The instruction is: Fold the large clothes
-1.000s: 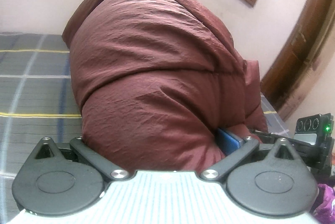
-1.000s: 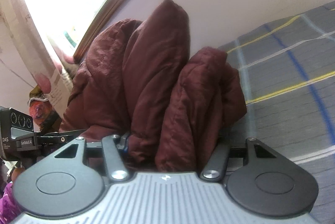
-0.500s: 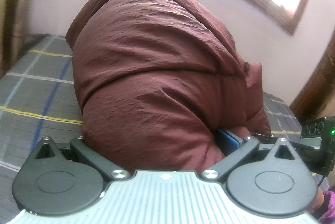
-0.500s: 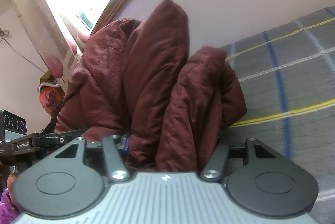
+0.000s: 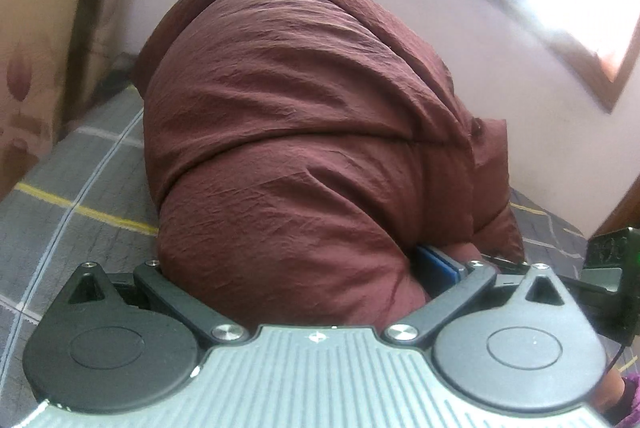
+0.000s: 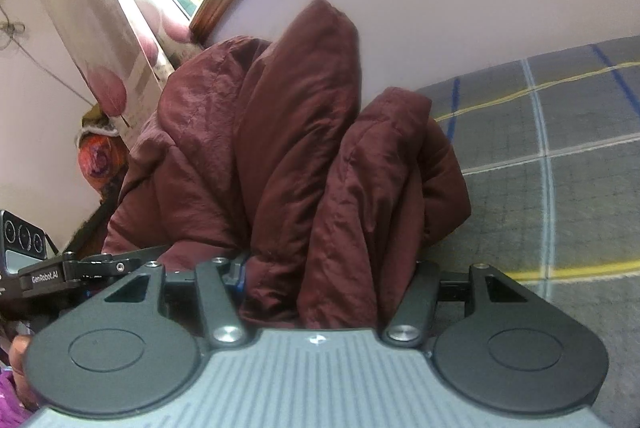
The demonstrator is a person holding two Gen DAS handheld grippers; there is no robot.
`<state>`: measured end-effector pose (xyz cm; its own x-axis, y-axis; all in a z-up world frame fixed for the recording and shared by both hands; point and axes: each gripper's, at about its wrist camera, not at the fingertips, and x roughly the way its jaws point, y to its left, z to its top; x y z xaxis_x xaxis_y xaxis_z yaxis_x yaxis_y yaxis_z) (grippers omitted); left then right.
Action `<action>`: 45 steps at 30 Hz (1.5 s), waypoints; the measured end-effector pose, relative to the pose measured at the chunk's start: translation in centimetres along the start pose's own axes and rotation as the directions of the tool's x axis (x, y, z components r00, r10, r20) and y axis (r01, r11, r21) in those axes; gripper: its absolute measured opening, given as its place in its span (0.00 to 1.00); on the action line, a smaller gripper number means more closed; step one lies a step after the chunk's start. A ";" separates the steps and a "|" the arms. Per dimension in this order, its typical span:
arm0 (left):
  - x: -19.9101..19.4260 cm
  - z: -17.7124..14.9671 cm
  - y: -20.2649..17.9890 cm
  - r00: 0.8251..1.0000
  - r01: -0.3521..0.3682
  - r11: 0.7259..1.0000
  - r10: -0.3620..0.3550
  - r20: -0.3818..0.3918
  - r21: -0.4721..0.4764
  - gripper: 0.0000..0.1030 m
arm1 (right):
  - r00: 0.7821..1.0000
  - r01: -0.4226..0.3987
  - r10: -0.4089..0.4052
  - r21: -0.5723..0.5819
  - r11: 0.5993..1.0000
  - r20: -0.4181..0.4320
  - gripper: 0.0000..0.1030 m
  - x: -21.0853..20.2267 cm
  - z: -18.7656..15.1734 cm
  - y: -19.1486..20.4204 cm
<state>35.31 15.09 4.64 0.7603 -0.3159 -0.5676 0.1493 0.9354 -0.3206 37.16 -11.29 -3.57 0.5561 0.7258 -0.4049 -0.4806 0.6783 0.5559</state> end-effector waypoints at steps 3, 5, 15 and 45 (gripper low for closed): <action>1.0 -0.7 1.9 1.000 0.022 0.998 -0.023 -0.018 -0.052 1.00 | 0.999 0.051 -0.052 -0.079 0.996 -0.009 0.59 0.6 -0.3 0.4; 1.2 -1.0 2.8 0.999 0.034 0.996 -0.035 -0.017 -0.078 1.00 | 0.997 0.072 -0.073 -0.099 0.992 -0.006 0.65 0.9 -0.7 0.3; -2.2 -2.5 0.4 0.997 -0.042 0.999 0.043 0.060 -0.027 1.00 | 0.995 0.098 -0.098 -0.119 0.988 0.008 0.84 1.4 -0.9 0.1; -4.9 -3.2 -0.8 0.983 -0.145 0.989 0.148 0.110 -0.035 1.00 | 0.962 0.269 -0.248 -0.553 0.789 0.114 0.39 4.1 4.1 14.1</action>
<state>29.46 15.37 5.30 0.8387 -0.1550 -0.5221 0.0156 0.9651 -0.2613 35.47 0.80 5.57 0.7314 0.5169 -0.4448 -0.6044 0.7935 -0.0717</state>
